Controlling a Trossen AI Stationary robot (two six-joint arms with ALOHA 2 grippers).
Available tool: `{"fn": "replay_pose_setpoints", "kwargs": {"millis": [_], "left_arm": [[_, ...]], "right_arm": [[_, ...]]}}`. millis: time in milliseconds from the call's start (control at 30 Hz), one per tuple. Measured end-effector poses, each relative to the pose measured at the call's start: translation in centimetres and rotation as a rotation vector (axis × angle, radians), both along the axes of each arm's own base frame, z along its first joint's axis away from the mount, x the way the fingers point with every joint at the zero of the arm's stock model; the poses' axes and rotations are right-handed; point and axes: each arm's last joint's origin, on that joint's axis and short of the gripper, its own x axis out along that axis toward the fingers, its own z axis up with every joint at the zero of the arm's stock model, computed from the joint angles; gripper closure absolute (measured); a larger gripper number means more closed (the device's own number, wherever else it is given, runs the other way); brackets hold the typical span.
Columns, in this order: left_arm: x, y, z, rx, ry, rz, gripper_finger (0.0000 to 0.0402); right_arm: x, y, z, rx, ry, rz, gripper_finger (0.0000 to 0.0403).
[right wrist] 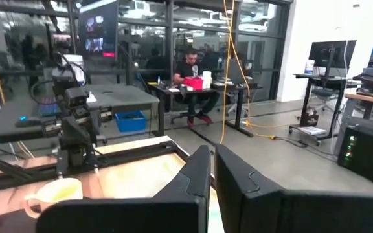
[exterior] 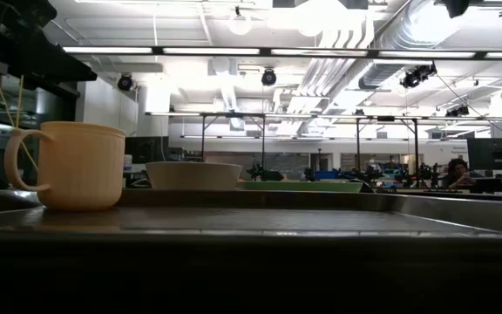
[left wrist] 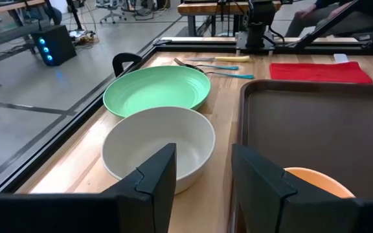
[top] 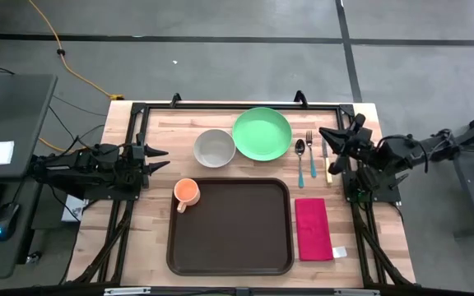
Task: Set up tray
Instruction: Put the green plate to the middle of the orange cup on the serving tray
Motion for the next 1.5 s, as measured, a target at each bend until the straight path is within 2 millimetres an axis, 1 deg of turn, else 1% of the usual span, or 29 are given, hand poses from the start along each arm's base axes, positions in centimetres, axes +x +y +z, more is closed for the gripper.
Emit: {"fn": "replay_pose_setpoints", "kwargs": {"millis": [100, 200, 367, 467, 700, 900, 1233, 1500], "left_arm": [[0.0, 0.0, 0.0, -0.004, 0.0, -0.017, 0.0222], [0.0, -0.1, 0.0, -0.005, 0.001, -0.021, 0.0222], [0.0, -0.1, 0.0, -0.005, 0.001, -0.021, 0.0222], [0.0, -0.1, 0.0, -0.005, 0.001, -0.022, 0.0222], [0.0, -0.1, -0.1, -0.006, 0.008, -0.026, 0.0222], [0.0, -0.1, -0.1, -0.007, 0.008, -0.028, 0.0222], [0.0, -0.1, -0.1, -0.013, 0.006, -0.027, 0.0222], [0.0, -0.1, -0.1, -0.014, 0.007, -0.029, 0.0222]], "right_arm": [[0.8, -0.1, 0.9, -0.002, 0.031, -0.005, 0.0402], [2.0, -0.4, 1.2, 0.009, 0.084, -0.011, 0.0402], [3.5, -1.4, 1.2, 0.047, 0.168, -0.036, 0.0402], [4.2, -2.1, 1.4, 0.075, 0.173, -0.019, 0.0402], [5.5, -3.7, 1.0, 0.108, 0.216, 0.014, 0.0402], [6.8, -5.0, 0.1, 0.158, 0.268, 0.058, 0.0402], [9.4, -7.4, -2.5, 0.242, 0.396, 0.126, 0.0402], [10.6, -8.8, -4.0, 0.302, 0.457, 0.168, 0.0402]]}}
